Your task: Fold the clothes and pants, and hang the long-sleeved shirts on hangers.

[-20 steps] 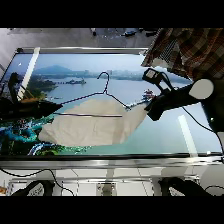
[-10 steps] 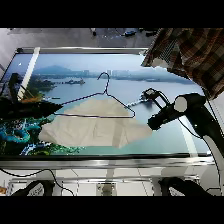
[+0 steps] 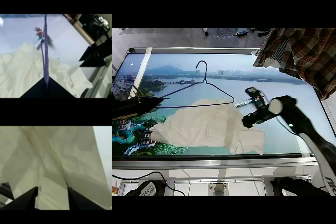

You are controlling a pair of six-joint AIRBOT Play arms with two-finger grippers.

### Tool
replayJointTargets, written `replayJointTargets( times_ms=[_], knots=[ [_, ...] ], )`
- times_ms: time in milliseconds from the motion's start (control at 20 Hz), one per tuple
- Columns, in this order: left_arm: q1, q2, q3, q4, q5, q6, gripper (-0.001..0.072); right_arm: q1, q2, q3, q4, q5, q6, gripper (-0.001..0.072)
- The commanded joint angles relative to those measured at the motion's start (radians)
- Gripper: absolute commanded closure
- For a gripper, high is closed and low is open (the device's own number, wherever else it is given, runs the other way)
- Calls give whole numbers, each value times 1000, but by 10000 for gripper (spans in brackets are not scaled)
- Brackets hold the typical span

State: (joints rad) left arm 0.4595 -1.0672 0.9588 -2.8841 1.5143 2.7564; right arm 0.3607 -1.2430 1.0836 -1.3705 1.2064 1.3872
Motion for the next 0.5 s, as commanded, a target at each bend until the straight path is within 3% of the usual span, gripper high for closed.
replayJointTargets(
  times_ms=[0,200,450],
  knots=[
    [16,5,3,0,-3,4,673,53,-125,-5,-41,64,164,250],
    [16,4,3,1,-3,5,673,50,-139,-2,-40,89,258,252],
    [16,4,3,1,-3,5,673,50,-140,-2,-35,23,527,252]
  ],
)
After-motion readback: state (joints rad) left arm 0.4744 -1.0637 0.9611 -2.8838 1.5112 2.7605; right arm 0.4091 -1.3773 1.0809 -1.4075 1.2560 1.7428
